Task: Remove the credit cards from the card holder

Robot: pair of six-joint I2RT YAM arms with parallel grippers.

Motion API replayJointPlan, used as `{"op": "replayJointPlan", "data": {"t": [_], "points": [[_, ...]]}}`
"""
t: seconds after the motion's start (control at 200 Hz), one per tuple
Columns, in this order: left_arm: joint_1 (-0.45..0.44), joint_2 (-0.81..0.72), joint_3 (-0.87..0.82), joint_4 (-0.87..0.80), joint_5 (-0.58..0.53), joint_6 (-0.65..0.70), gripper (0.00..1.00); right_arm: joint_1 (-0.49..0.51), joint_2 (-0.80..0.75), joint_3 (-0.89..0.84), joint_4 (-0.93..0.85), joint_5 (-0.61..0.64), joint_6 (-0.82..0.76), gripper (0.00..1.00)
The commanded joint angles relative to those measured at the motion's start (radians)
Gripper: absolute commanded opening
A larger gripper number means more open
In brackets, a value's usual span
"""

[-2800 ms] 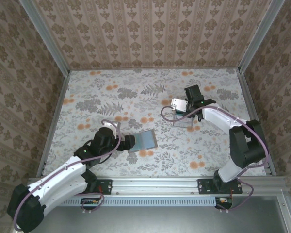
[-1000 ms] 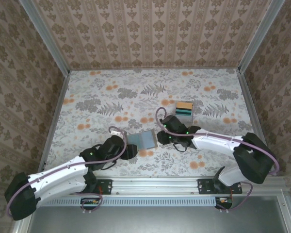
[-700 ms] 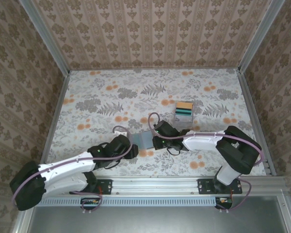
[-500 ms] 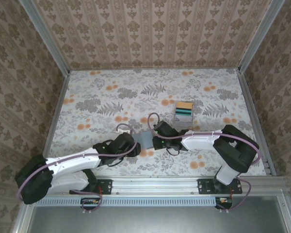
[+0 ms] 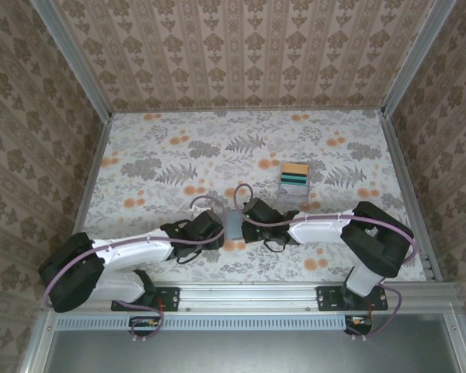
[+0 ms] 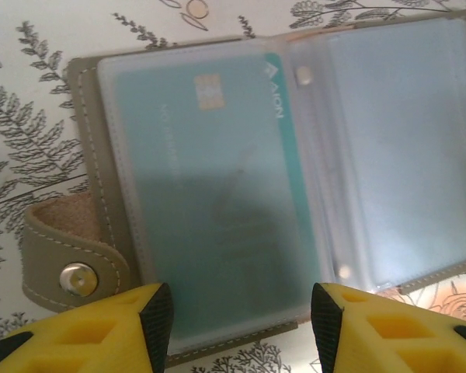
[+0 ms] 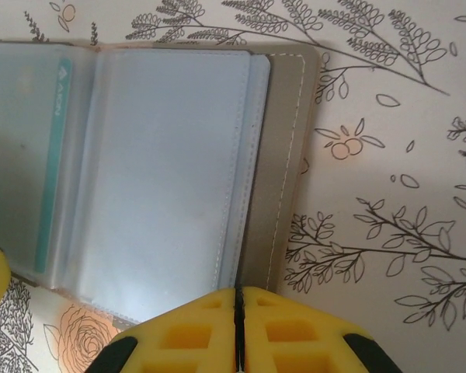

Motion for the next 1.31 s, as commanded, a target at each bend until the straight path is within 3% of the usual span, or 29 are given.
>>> {"op": "replayJointPlan", "data": {"t": [0.0,0.295,0.82,1.3], "points": [[0.009,0.008,0.027,-0.073,-0.047,-0.022,0.54,0.007,0.002,-0.015,-0.002,0.036,0.02,0.12],[0.018,-0.008,0.029,-0.092,-0.071,-0.015,0.55,0.007,0.003,-0.022,-0.003,0.03,0.023,0.12],[0.038,-0.017,0.022,-0.021,-0.018,0.046,0.54,0.012,0.016,-0.009,-0.01,0.025,0.023,0.12],[0.13,0.013,0.038,0.03,0.042,0.12,0.53,0.02,0.033,-0.005,-0.006,0.019,0.026,0.12]]}}
